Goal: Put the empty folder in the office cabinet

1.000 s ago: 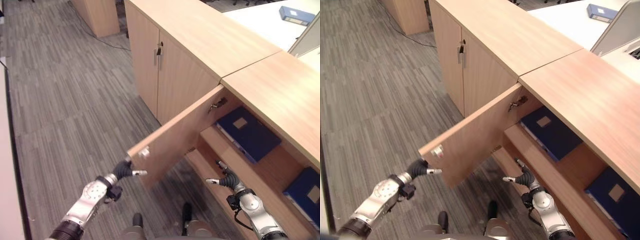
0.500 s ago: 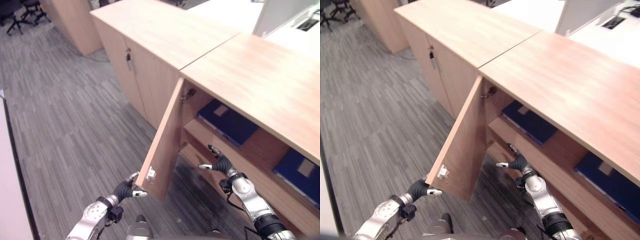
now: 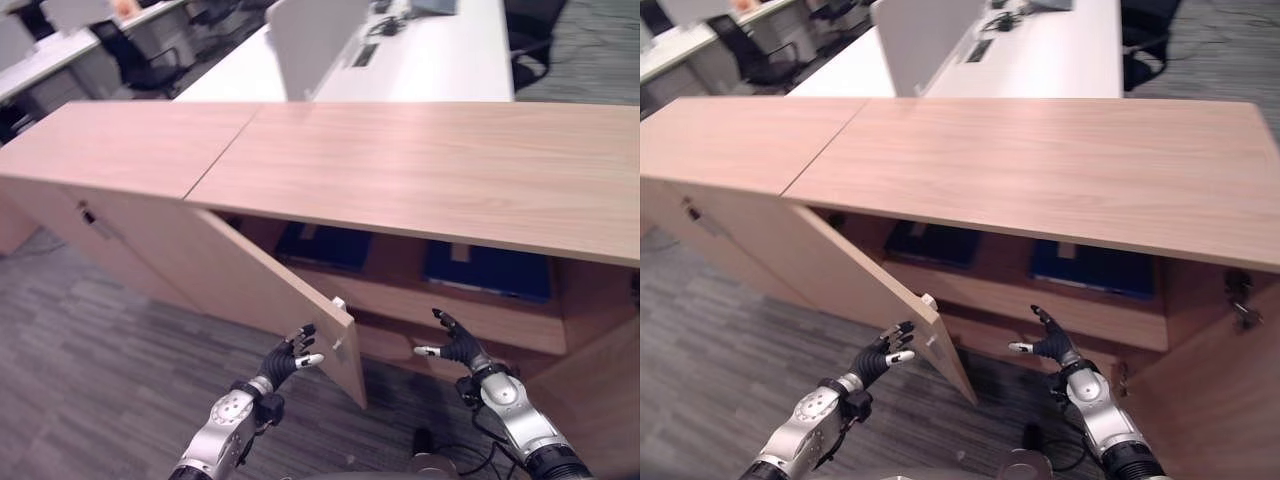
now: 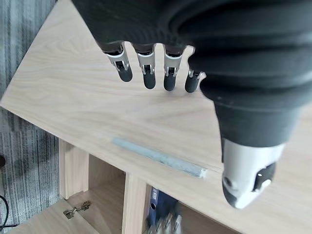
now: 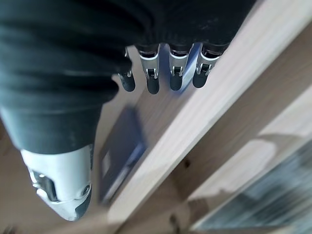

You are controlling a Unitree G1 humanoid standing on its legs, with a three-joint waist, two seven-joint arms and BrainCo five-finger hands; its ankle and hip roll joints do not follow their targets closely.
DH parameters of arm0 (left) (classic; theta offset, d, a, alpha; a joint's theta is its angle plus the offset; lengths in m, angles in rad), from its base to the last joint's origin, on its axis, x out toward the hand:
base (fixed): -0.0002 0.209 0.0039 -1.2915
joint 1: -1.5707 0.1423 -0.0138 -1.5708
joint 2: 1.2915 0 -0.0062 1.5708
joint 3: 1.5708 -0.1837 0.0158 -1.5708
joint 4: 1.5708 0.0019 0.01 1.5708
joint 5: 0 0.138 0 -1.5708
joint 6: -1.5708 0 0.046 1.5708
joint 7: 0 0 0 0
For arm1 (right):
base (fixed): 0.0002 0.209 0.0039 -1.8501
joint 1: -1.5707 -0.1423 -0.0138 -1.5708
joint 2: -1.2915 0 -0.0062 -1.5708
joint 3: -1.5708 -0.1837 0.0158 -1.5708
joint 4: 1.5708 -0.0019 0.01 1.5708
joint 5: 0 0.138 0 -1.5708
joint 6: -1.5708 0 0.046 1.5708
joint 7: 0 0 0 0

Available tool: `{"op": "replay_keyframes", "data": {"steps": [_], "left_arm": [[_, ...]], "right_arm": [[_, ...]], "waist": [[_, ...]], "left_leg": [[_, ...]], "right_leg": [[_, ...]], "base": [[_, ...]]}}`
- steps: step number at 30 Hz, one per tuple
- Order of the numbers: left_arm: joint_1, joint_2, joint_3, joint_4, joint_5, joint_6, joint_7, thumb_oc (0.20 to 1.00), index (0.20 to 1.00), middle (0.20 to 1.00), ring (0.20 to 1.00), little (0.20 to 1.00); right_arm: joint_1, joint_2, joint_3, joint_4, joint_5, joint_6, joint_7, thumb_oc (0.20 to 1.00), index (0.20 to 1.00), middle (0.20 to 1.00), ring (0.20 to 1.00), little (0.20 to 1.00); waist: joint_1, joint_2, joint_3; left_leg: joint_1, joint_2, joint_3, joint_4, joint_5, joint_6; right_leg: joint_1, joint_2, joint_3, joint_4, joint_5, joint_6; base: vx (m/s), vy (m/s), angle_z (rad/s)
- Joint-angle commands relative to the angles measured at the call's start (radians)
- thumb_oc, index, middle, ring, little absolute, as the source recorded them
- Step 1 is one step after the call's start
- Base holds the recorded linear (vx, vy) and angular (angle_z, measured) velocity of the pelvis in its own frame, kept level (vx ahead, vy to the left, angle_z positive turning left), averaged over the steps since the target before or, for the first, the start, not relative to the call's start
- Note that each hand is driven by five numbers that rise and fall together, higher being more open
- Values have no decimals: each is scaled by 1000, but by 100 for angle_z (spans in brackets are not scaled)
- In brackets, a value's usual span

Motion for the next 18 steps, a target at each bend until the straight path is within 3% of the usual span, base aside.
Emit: {"op": "replay_keyframes", "data": {"steps": [1, 2, 4, 5, 6, 7, 12, 14, 18], "left_arm": [[-126, -32, -56, -40, -36, -76, -2, 1000, 1000, 1000, 1000, 1000], [-144, -45, -44, -3, -34, -98, 24, 1000, 1000, 1000, 1000, 1000], [-153, -43, -20, 33, -27, -116, 45, 1000, 1000, 1000, 1000, 1000], [-154, -44, -20, 35, -27, -117, 45, 1000, 1000, 1000, 1000, 1000], [-170, -36, 26, 89, -23, -128, 76, 1000, 1000, 1000, 1000, 1000], [-177, -33, 50, 119, -25, -132, 85, 1000, 1000, 1000, 1000, 1000], [-234, -9, 138, 253, -27, -152, 132, 1000, 1000, 1000, 1000, 1000], [-285, 13, 191, 334, -31, -163, 154, 1000, 1000, 1000, 1000, 1000], [-347, 56, 241, 407, -33, -171, 170, 1000, 1000, 1000, 1000, 1000]], "right_arm": [[-80, 8, 26, -25, 67, -26, -32, 1000, 1000, 1000, 1000, 1000], [-78, 13, 35, 2, 74, -30, -37, 1000, 1000, 1000, 1000, 1000], [-69, 16, 38, 20, 79, -32, -25, 1000, 1000, 1000, 1000, 1000], [-69, 16, 38, 20, 79, -33, -25, 1000, 1000, 1000, 1000, 1000], [-58, 11, 36, 32, 78, -33, -15, 1000, 1000, 1000, 1000, 1000], [-51, 8, 37, 35, 78, -32, -7, 1000, 1000, 1000, 1000, 1000], [15, 5, 29, 11, 63, -33, 35, 1000, 1000, 1000, 1000, 1000], [41, 7, 28, -3, 57, -32, 49, 1000, 1000, 1000, 1000, 1000], [69, 17, 30, -20, 48, -28, 72, 1000, 1000, 1000, 1000, 1000]], "waist": [[11, -50, 47], [33, -69, 46], [43, -80, 36], [43, -81, 37], [48, -92, 31], [48, -95, 31], [5, -89, 3], [-29, -98, -15], [-49, -115, -26]], "left_leg": [[-104, -31, -212, -1, 50, -58], [-116, -94, -388, -3, 4, -38], [-127, -127, -493, -21, -33, -38], [-125, -128, -492, -20, -36, -37], [-151, -154, -568, -42, -47, -40], [-156, -161, -584, -44, -47, -44], [-77, -129, -481, -100, -50, -42], [-21, -131, -412, -146, -57, -37], [17, -143, -347, -179, -68, -29]], "right_leg": [[125, -11, 23, -4, -137, 68], [110, -4, 98, 9, -134, 60], [116, 4, 156, 10, -150, 57], [118, 3, 157, 11, -152, 57], [126, 10, 213, 12, -155, 62], [131, 14, 235, 15, -155, 66], [146, 16, 281, 12, -158, 82], [136, 8, 303, 28, -147, 100], [110, -3, 328, 47, -132, 126]], "base": [[74, -127, -159], [152, -112, -189], [189, -67, -164], [193, 15, -116], [179, 26, -97], [192, 52, -166], [117, 116, -49], [122, 227, -52], [30, 134, -58]]}}
